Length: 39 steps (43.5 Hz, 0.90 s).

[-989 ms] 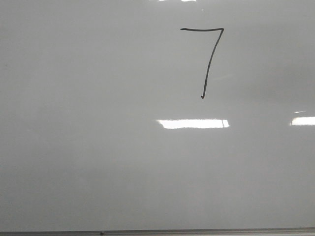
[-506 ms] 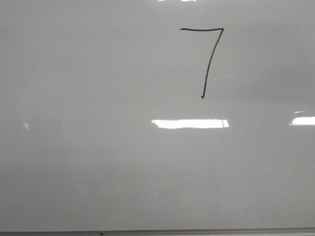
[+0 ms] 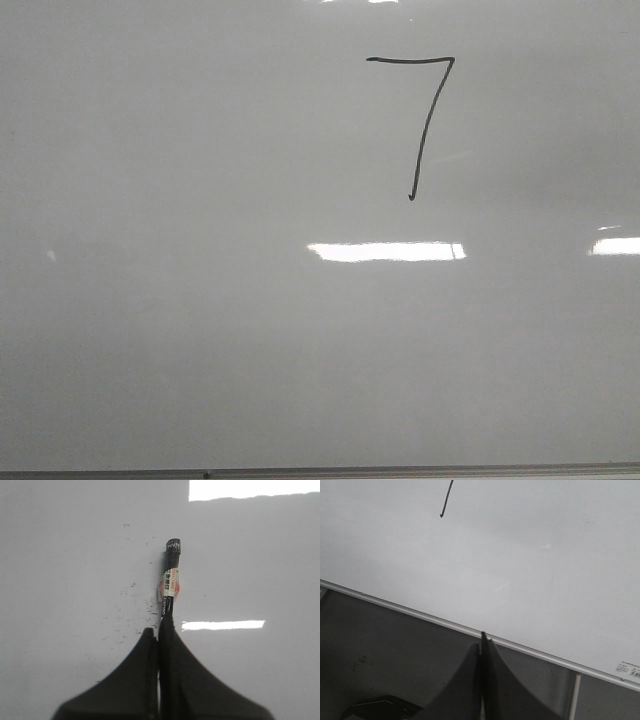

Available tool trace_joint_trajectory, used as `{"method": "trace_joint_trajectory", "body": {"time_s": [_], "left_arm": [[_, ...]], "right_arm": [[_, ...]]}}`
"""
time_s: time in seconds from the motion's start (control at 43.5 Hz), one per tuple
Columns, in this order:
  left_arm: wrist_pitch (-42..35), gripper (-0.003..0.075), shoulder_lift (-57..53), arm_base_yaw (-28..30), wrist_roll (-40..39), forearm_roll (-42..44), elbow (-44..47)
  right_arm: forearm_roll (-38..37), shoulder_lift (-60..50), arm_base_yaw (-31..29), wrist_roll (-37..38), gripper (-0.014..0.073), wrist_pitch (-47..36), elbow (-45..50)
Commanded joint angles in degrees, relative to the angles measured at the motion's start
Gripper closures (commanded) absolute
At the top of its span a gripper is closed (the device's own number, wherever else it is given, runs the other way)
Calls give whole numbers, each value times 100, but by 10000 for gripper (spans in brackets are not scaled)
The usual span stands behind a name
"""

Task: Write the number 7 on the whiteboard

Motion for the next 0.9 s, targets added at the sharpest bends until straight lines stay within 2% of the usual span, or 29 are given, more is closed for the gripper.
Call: {"method": "trace_joint_trajectory", "body": {"time_s": [0.0,0.759,0.874], "left_arm": [[-526,741,-81,8,-5,-69,77],[-526,741,-81,8,-5,-69,77],[-526,741,-70,8,-5,-69,77]], "right_arm": [[-70,14,-24,-5,661,-385,-149],[-128,-82,-35,-43,661,-435,-113],[-230,-494,-398,-54,661,-1028,252]]}}
